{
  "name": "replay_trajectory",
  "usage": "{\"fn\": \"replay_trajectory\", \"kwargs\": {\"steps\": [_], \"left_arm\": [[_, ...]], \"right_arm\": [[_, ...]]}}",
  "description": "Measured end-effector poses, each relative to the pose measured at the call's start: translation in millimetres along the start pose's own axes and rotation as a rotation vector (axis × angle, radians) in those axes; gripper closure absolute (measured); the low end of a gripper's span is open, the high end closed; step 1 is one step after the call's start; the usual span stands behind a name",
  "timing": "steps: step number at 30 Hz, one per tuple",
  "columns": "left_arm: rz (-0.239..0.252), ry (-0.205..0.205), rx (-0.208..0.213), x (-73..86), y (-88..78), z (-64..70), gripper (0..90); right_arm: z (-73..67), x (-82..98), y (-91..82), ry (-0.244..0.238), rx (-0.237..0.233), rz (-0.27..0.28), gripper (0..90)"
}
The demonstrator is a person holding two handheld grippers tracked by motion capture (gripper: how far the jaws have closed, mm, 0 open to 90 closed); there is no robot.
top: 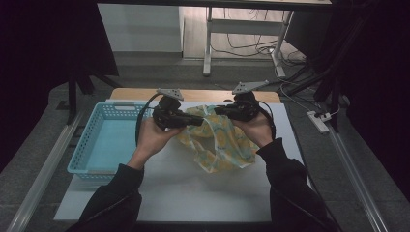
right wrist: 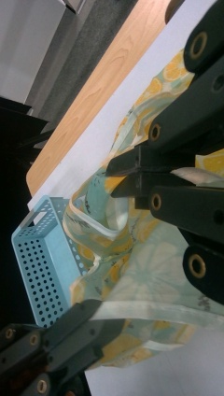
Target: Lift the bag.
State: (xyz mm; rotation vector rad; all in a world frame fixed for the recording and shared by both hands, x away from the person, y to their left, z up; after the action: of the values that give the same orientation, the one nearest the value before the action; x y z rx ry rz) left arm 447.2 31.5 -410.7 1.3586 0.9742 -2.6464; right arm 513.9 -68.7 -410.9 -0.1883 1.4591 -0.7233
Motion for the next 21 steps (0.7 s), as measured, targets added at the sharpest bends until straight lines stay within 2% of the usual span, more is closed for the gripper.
{"fn": "replay_trajectory", "kwargs": {"steps": [9, 21], "left_arm": [[0.029, 0.010, -0.007, -17.7, -13.7, 3.1, 89.7], [0.070, 0.052, -0.039, -48.2, -32.6, 14.4, 89.7]], "right_arm": [[-1.8, -12.4, -4.1, -0.009, -0.006, 0.016, 90.0], [-2.1, -35.4, -17.1, -0.034, 0.007, 0.044, 90.0]]}}
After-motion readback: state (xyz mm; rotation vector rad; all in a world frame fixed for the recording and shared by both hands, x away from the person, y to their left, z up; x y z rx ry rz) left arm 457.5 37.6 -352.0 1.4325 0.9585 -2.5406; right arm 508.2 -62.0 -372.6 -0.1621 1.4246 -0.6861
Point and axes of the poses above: each handheld gripper's, and its own axes: y roughly forward along the jaws, x roughly out of its underside, z roughly to its right, the point moved 10 cm from there along y, roughly forward along the jaws, and after that the axes turned 12 degrees about -y, right-handed, at the moved point
